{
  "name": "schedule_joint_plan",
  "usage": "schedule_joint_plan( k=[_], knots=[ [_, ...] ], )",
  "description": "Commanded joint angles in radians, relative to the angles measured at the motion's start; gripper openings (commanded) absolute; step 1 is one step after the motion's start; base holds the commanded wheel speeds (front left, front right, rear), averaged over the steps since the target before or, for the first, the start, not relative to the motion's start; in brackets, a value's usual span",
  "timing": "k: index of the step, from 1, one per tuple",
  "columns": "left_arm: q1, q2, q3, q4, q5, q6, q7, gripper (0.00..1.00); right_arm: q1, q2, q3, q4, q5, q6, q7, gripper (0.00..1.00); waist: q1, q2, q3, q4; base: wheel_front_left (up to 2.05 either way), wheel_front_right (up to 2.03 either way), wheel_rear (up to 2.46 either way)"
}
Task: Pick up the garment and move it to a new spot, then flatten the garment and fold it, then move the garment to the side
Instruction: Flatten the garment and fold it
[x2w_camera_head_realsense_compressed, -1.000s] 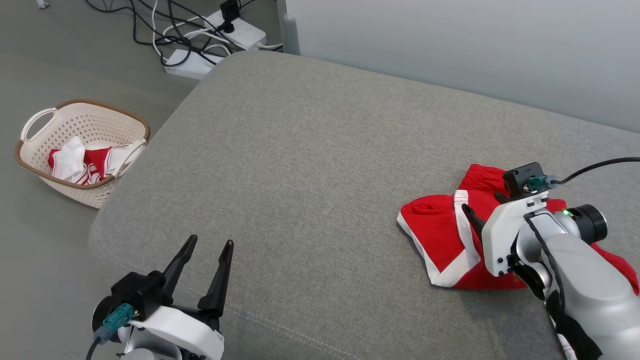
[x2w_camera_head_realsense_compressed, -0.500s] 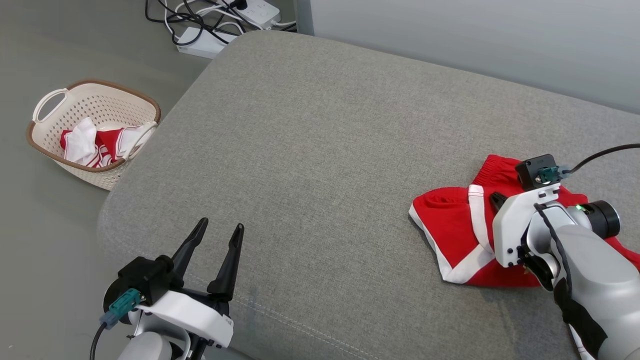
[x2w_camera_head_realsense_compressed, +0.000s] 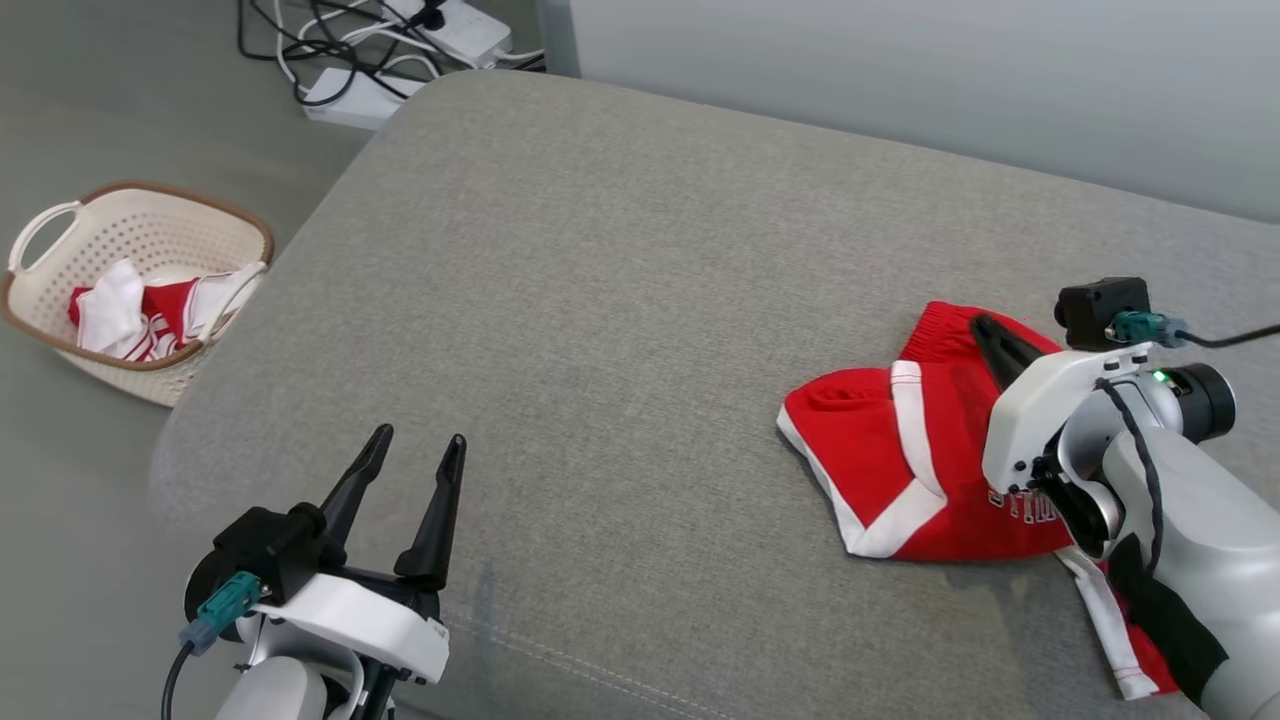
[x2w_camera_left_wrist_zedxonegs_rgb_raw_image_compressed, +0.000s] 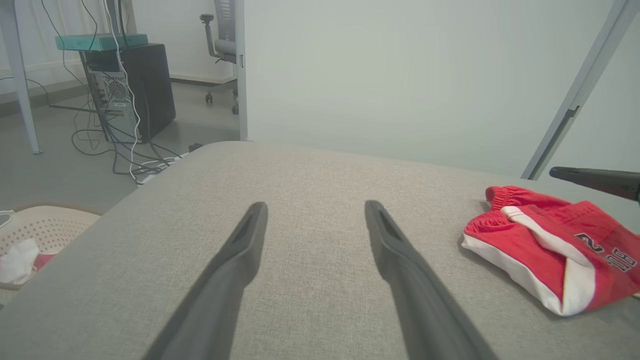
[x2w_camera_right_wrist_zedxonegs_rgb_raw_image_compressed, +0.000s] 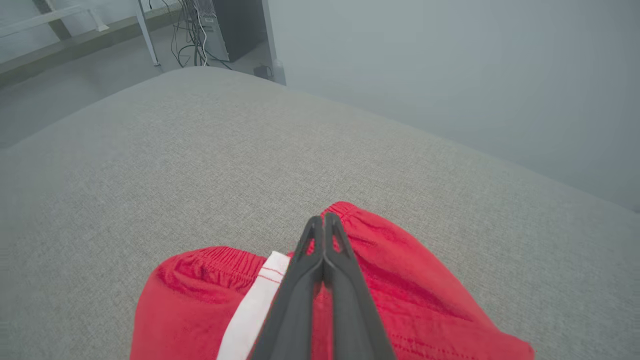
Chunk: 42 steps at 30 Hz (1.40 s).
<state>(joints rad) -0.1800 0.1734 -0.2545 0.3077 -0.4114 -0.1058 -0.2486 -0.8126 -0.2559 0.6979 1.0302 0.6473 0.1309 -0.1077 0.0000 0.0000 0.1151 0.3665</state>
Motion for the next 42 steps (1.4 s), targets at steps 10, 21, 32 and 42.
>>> schedule_joint_plan(
  k=[10,21,32,42],
  knots=[
    [0.008,0.025,0.102,-0.048,0.032,0.004,-0.013,1.0,0.214,-0.072,-0.159,-0.31,-0.026,0.0,-0.153,1.0,0.0,0.0,-0.039,-0.137,0.0,0.0,0.0],
    [0.06,0.055,0.134,-0.058,0.042,0.034,-0.012,1.0,0.643,0.047,-0.515,-0.758,-0.29,0.0,-0.154,1.0,0.0,0.0,-0.091,-0.271,0.0,0.0,0.0],
    [0.122,0.08,0.146,-0.099,0.038,0.064,0.014,1.0,0.894,0.147,-0.647,-0.909,-0.403,0.0,-0.141,1.0,0.0,0.0,-0.129,-0.311,0.0,0.0,0.0],
    [0.162,0.092,0.152,-0.143,0.028,0.086,0.04,1.0,0.944,0.183,-0.672,-0.963,-0.424,0.0,-0.109,1.0,0.0,0.0,-0.142,-0.314,0.0,0.0,0.0]
  ],
)
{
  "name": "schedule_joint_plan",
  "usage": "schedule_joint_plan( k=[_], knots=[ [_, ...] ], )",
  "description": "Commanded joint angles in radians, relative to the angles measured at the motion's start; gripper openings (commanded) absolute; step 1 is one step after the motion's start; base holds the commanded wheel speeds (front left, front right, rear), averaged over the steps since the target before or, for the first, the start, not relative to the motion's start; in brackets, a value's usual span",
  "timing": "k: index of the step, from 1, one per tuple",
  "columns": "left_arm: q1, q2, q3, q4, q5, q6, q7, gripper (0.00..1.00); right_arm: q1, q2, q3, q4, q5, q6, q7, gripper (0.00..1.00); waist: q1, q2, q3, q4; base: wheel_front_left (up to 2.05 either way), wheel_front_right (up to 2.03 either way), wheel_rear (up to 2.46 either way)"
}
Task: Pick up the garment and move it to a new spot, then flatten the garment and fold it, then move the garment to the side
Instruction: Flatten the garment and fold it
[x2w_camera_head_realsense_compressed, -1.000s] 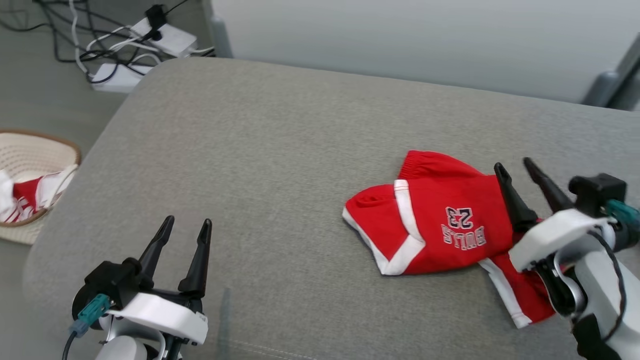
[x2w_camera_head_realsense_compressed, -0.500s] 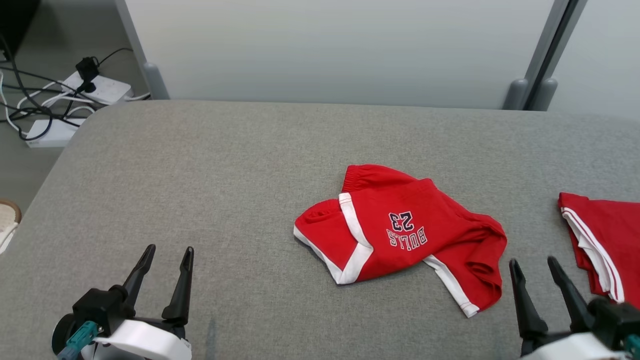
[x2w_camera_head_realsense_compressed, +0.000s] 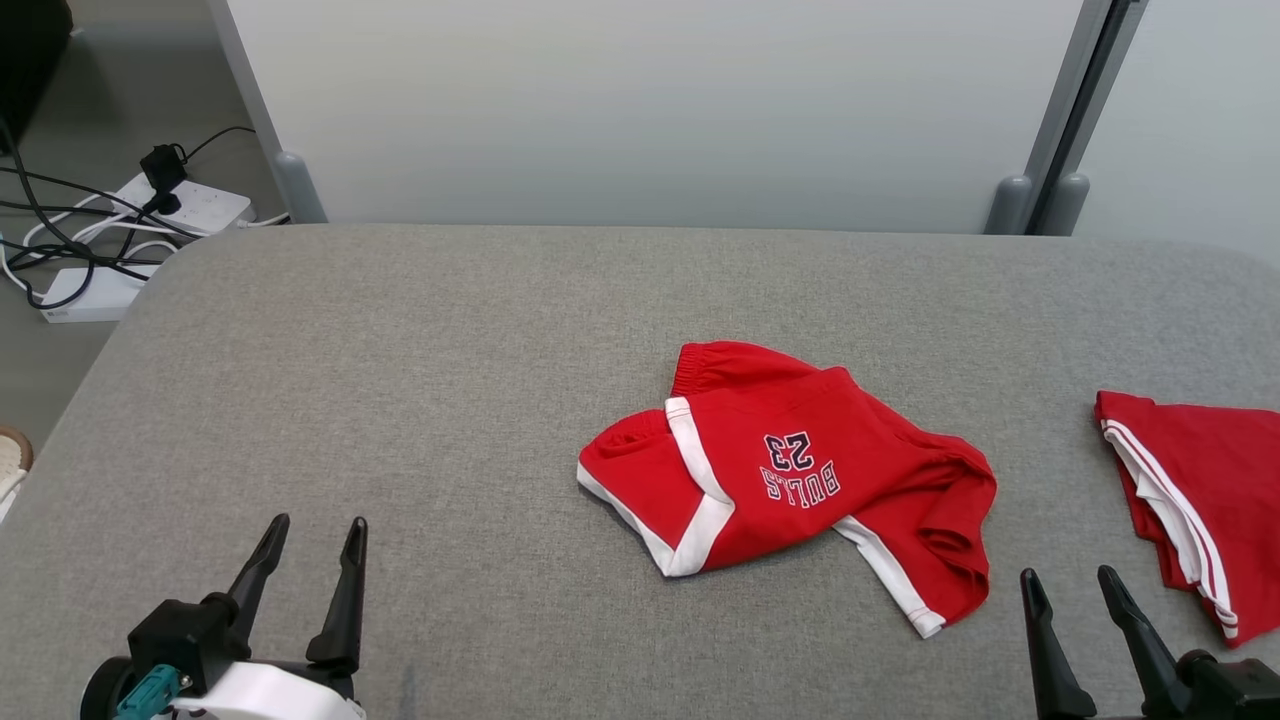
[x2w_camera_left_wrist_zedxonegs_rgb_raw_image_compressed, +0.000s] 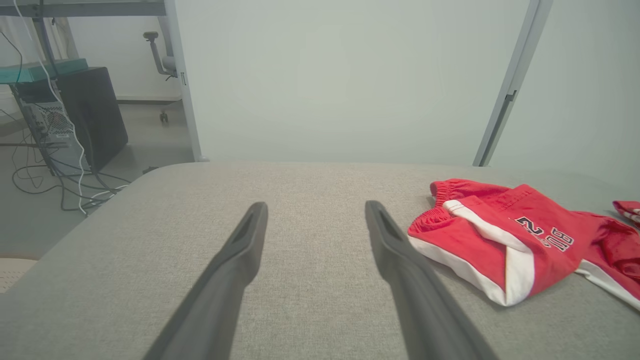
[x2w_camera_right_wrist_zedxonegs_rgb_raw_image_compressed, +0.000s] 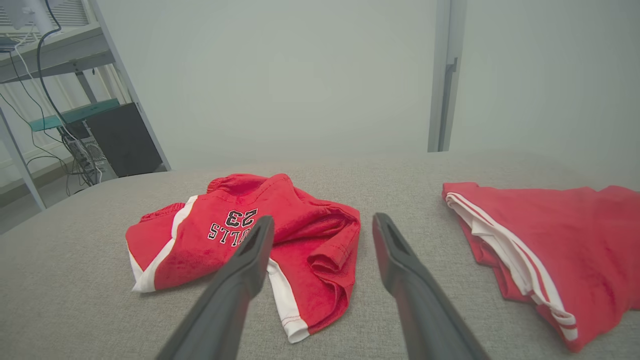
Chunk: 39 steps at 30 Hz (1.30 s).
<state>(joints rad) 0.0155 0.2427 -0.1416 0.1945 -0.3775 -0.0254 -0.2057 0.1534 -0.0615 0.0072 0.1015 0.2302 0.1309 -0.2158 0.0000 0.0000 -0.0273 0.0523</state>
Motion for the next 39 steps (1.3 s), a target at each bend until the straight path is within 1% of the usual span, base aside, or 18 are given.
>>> schedule_joint_plan(
  k=[1,16,19,21,22,25,27,28,29,31,32,34,36,37,39],
  knots=[
    [-0.032,0.024,0.038,-0.034,-0.007,0.008,-0.002,1.0,-0.022,-0.01,0.018,-0.036,-0.007,0.0,0.001,1.0,0.0,0.0,0.001,0.001,0.0,0.0,0.0],
    [-0.029,0.032,0.03,-0.049,-0.018,0.019,0.017,1.0,-0.028,-0.001,0.016,-0.043,-0.01,0.0,0.009,1.0,0.0,0.0,0.003,0.005,0.0,0.0,0.0],
    [-0.033,0.031,0.026,-0.051,-0.019,0.021,0.018,1.0,-0.048,-0.008,0.019,-0.044,-0.003,0.0,0.02,1.0,0.0,0.0,0.006,0.011,0.0,0.0,0.0],
    [-0.041,0.028,0.02,-0.054,-0.019,0.021,0.02,1.0,-0.086,-0.032,0.032,-0.044,0.006,0.0,0.032,1.0,0.0,0.0,0.014,0.023,0.0,0.0,0.0],
    [-0.049,0.024,0.015,-0.054,-0.022,0.018,0.021,1.0,-0.143,-0.067,0.049,-0.035,0.012,0.0,0.056,1.0,0.0,0.0,0.023,0.038,0.0,0.0,0.0],
    [-0.065,0.019,0.008,-0.051,-0.023,0.015,0.015,1.0,-0.261,-0.13,0.098,-0.004,0.039,0.0,0.106,1.0,0.0,0.0,0.052,0.066,0.0,0.0,0.0],
    [-0.083,0.012,-0.002,-0.046,-0.023,0.008,0.008,1.0,-0.351,-0.165,0.133,0.033,0.086,0.0,0.152,1.0,0.0,0.0,0.073,0.091,0.0,0.0,0.0],
    [-0.094,0.008,-0.007,-0.043,-0.023,0.004,0.004,1.0,-0.4,-0.198,0.162,0.051,0.087,0.0,0.174,1.0,0.0,0.0,0.084,0.104,0.0,0.0,0.0],
    [-0.094,0.008,-0.007,-0.043,-0.023,0.004,0.004,1.0,-0.4,-0.198,0.162,0.051,0.087,0.0,0.174,1.0,0.0,0.0,0.084,0.104,0.0,0.0,0.0],
    [-0.116,-0.002,-0.018,-0.031,-0.021,-0.004,-0.003,1.0,-0.486,-0.226,0.215,0.101,0.16,0.0,0.244,1.0,0.0,0.0,0.104,0.133,0.0,0.0,0.0],
    [-0.126,-0.007,-0.021,-0.024,-0.023,-0.006,-0.006,1.0,-0.533,-0.253,0.248,0.12,0.173,0.0,0.277,1.0,0.0,0.0,0.114,0.147,0.0,0.0,0.0],
    [-0.145,-0.015,-0.026,-0.006,-0.027,-0.013,-0.013,1.0,-0.614,-0.276,0.311,0.168,0.244,0.0,0.358,1.0,0.0,0.0,0.129,0.172,0.0,0.0,0.0],
    [-0.16,-0.023,-0.031,0.012,-0.028,-0.019,-0.021,1.0,-0.691,-0.312,0.39,0.205,0.279,0.0,0.414,1.0,0.0,0.0,0.14,0.195,0.0,0.0,0.0],
    [-0.167,-0.028,-0.033,0.021,-0.029,-0.022,-0.026,1.0,-0.719,-0.317,0.42,0.231,0.316,0.0,0.448,1.0,0.0,0.0,0.144,0.208,0.0,0.0,0.0],
    [-0.178,-0.039,-0.04,0.038,-0.028,-0.027,-0.033,1.0,-0.775,-0.341,0.491,0.274,0.35,0.0,0.491,1.0,0.0,0.0,0.151,0.234,0.0,0.0,0.0]
  ],
)
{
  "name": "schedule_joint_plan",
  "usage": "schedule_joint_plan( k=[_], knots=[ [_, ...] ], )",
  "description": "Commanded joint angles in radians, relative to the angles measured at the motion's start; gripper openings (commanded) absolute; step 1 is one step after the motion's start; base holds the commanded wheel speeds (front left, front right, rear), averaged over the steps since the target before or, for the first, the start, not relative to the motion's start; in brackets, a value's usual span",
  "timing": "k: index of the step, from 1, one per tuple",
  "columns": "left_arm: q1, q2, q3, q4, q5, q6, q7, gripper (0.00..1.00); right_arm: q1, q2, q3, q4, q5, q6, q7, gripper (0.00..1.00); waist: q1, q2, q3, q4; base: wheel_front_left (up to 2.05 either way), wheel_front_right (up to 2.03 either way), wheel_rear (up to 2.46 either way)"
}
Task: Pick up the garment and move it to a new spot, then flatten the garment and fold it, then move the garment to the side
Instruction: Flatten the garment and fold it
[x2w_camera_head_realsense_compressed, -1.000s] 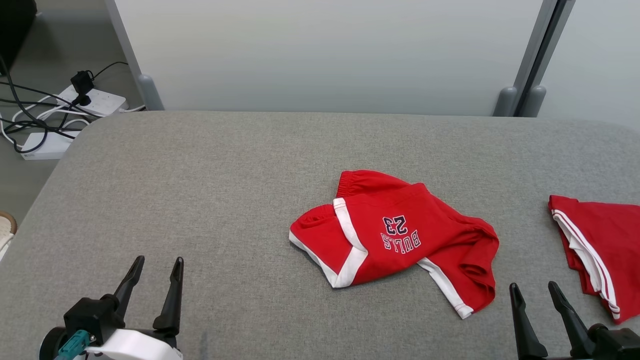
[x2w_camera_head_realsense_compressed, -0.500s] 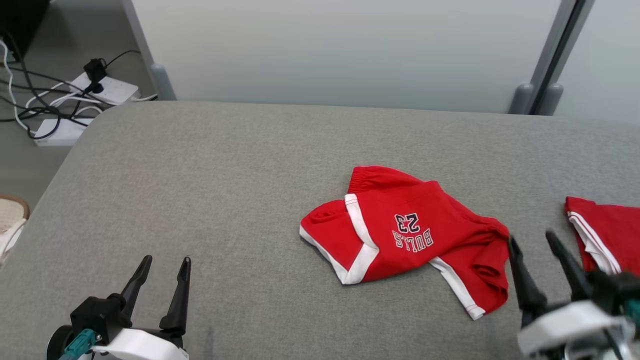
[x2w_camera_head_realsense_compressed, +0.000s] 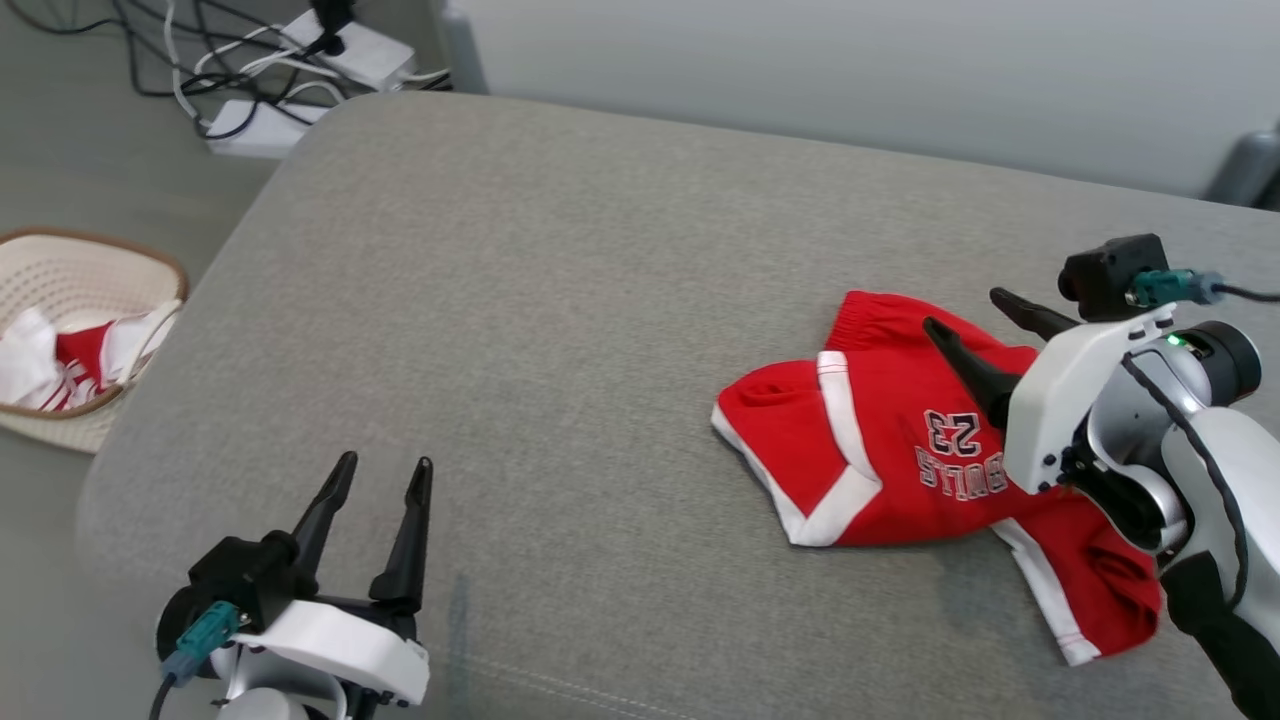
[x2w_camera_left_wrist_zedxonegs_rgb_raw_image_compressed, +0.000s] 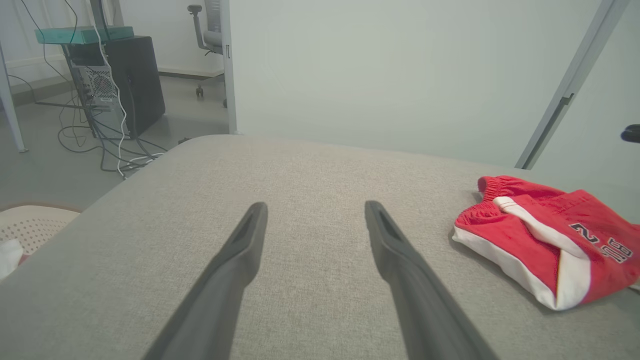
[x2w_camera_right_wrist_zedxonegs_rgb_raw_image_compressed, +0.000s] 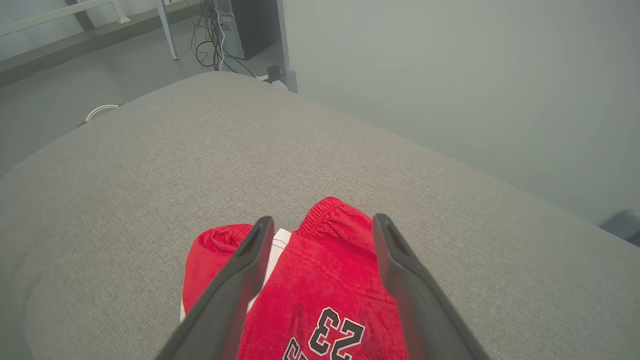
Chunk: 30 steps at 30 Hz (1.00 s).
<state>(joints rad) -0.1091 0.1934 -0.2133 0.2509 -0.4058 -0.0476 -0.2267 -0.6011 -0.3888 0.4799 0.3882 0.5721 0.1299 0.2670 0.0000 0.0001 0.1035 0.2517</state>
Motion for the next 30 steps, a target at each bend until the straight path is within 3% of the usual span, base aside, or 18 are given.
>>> schedule_joint_plan(
  k=[1,9,21,22,23,24,30],
  knots=[
    [-0.059,0.004,0.029,-0.01,0.0,-0.008,-0.015,1.0,-0.04,-0.016,0.046,0.01,0.035,0.001,0.028,1.0,0.0,-0.0001,0.024,0.047,0.0,0.0,0.0],
    [-0.103,-0.036,-0.001,0.044,0.011,-0.033,-0.031,1.0,-0.133,-0.059,0.234,0.169,0.145,0.001,0.096,1.0,0.0,-0.0001,0.061,0.13,0.0,0.0,0.0],
    [-0.136,-0.073,0.012,0.064,0.032,-0.055,-0.035,1.0,-0.238,-0.063,0.407,0.332,0.233,0.001,0.08,1.0,0.0,-0.0001,0.105,0.161,0.0,0.0,0.0],
    [-0.137,-0.075,0.014,0.065,0.034,-0.057,-0.035,1.0,-0.244,-0.063,0.417,0.34,0.241,0.001,0.074,0.75,0.0,-0.0001,0.107,0.16,0.0,0.0,0.0],
    [-0.139,-0.076,0.018,0.066,0.037,-0.059,-0.035,1.0,-0.252,-0.063,0.426,0.345,0.245,0.001,0.059,0.25,0.0,-0.0001,0.108,0.159,0.0,0.0,0.0],
    [-0.14,-0.077,0.022,0.065,0.04,-0.06,-0.035,1.0,-0.257,-0.062,0.43,0.355,0.253,0.001,0.048,0.0,0.0,-0.0001,0.109,0.157,0.0,0.0,0.0],
    [-0.139,-0.085,0.039,0.069,0.06,-0.067,-0.035,1.0,-0.272,-0.067,0.437,0.359,0.326,0.001,-0.051,0.0,0.0,-0.0001,0.094,0.138,0.0,0.0,0.0]
  ],
)
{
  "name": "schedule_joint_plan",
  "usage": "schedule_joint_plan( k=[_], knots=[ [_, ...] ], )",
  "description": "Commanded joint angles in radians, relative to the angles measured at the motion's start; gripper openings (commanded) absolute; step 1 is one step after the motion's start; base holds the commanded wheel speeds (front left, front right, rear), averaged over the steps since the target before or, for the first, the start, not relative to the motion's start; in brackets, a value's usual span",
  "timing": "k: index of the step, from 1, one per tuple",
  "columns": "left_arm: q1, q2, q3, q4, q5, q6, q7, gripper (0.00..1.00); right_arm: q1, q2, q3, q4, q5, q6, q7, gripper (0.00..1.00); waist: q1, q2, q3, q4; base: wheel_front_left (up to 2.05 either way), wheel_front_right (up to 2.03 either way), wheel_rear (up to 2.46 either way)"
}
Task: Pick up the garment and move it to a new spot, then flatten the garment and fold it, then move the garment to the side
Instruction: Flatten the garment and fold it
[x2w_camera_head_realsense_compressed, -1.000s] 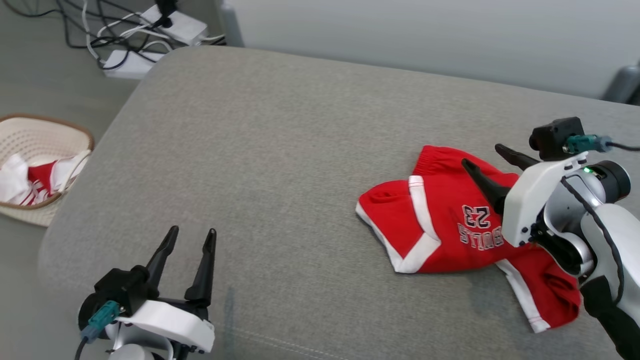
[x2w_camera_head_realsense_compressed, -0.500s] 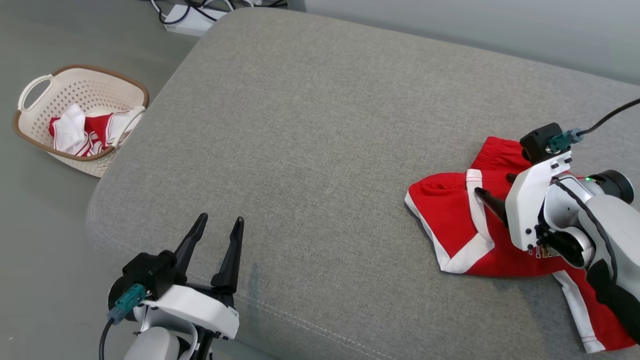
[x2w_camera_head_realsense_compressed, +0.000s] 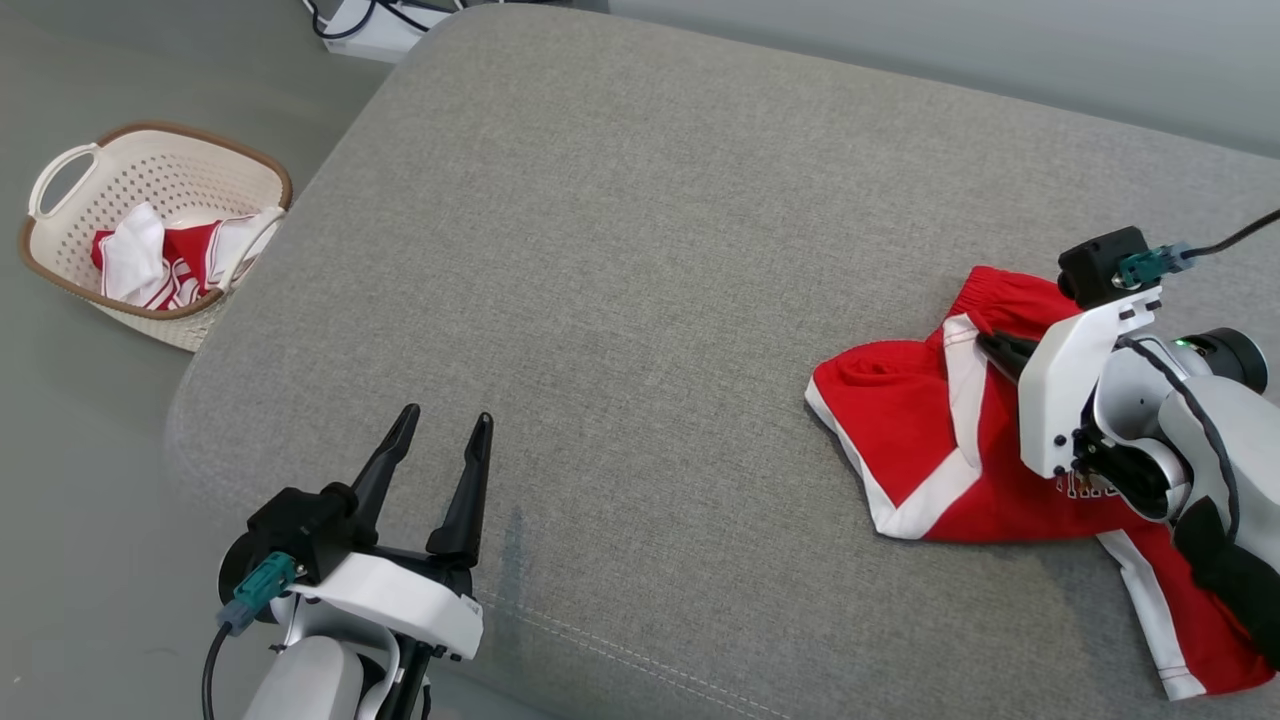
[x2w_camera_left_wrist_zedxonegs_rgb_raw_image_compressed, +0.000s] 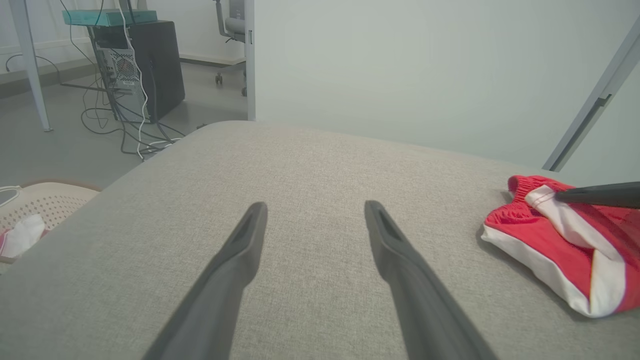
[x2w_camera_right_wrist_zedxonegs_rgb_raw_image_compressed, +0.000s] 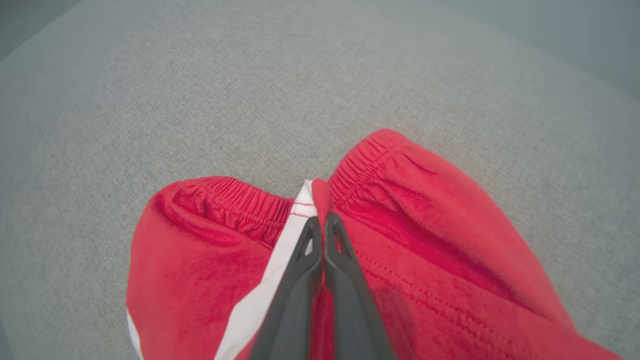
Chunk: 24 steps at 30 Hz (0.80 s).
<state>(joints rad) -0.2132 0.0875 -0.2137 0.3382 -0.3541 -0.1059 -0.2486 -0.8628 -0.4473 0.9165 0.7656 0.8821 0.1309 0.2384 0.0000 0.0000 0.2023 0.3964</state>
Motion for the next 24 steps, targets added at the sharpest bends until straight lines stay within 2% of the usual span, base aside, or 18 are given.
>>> schedule_joint_plan(
  k=[1,6,12,18,21,24],
  knots=[
    [-0.033,0.021,0.043,-0.019,0.011,-0.009,-0.013,1.0,-0.007,-0.014,0.0,-0.027,0.028,0.0,-0.038,0.0,0.0,0.0,-0.009,-0.011,0.0,0.0,0.0],
    [-0.022,0.023,0.055,-0.024,0.024,-0.012,-0.013,1.0,0.014,-0.046,-0.016,-0.076,0.071,0.0,-0.114,0.0,0.0,0.0,-0.023,-0.036,0.0,0.0,0.0],
    [-0.006,0.028,0.074,-0.036,0.038,-0.013,-0.013,1.0,0.114,-0.112,-0.081,-0.194,0.109,0.0,-0.273,0.0,0.0,0.0,-0.048,-0.085,0.0,0.0,0.0],
    [0.02,0.047,0.087,-0.051,0.05,-0.01,-0.013,1.0,0.335,-0.14,-0.181,-0.368,0.109,0.0,-0.436,0.0,0.0,0.0,-0.073,-0.167,0.0,0.0,0.0],
    [0.033,0.061,0.092,-0.06,0.05,-0.005,-0.013,1.0,0.486,-0.129,-0.267,-0.453,0.097,0.0,-0.482,0.0,0.0,0.0,-0.082,-0.212,0.0,0.0,0.0],
    [0.046,0.073,0.1,-0.071,0.046,0.002,-0.004,1.0,0.644,-0.09,-0.367,-0.543,0.068,0.0,-0.497,0.0,0.0,0.0,-0.093,-0.256,0.0,0.0,0.0]
  ],
)
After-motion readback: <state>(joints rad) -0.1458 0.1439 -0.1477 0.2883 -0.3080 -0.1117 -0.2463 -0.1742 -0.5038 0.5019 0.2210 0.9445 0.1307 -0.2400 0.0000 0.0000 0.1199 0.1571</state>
